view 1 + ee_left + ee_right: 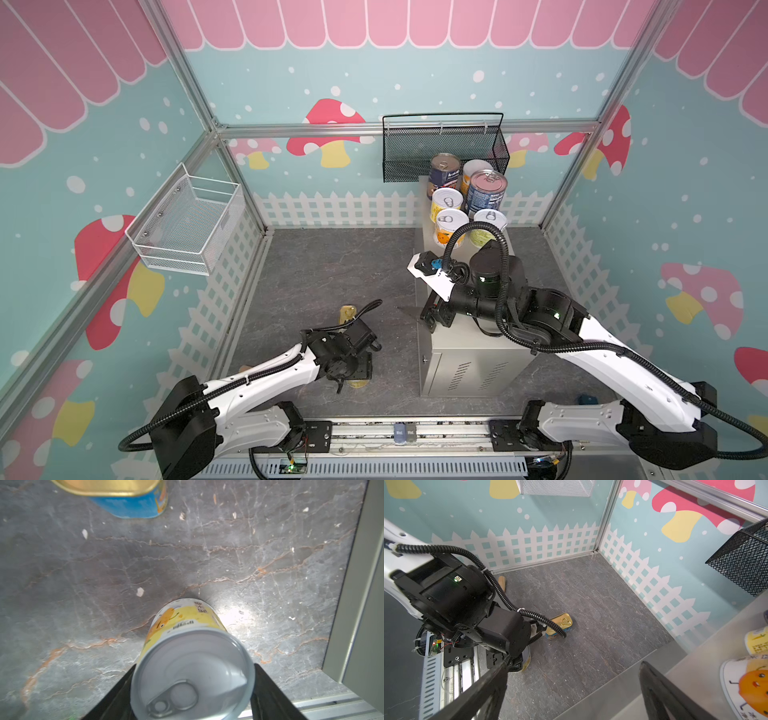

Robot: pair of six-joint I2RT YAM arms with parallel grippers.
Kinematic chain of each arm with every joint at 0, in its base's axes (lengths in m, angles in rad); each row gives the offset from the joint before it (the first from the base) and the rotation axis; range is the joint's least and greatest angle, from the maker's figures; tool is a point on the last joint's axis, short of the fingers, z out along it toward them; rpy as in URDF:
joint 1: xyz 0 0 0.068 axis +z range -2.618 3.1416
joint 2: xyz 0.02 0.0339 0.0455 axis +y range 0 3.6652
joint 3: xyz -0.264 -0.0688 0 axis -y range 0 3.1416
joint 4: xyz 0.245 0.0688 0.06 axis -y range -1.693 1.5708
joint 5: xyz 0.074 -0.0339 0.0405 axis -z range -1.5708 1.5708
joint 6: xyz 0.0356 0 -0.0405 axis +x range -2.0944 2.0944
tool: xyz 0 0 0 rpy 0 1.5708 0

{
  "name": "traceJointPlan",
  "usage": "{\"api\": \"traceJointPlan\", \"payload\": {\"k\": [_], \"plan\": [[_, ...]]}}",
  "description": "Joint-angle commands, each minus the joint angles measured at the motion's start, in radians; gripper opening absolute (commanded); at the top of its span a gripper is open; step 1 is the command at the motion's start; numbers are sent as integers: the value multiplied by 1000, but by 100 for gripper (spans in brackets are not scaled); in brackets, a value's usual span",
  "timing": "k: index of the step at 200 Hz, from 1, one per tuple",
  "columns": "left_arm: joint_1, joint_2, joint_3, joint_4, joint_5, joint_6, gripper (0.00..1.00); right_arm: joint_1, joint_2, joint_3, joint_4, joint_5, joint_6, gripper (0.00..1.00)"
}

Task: Place and organize the canned foods onto the counter
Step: 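Close the left gripper around the white-lidded yellow can on the floor, then lift the yellow can over the cabinet with left gripper while right gripper withdraws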

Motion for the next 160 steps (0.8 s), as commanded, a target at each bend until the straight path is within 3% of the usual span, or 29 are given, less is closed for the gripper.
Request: {"api": "traceJointPlan", "payload": {"k": [1, 79, 160], "plan": [[31, -27, 81, -25, -33, 42, 58, 11, -24, -16, 26, 12, -22, 100], [124, -21, 298, -123, -1, 227, 57, 11, -53, -17, 17, 38, -20, 99], [180, 57, 675, -338, 101, 464, 57, 10, -176, -24, -59, 156, 27, 99]]}}
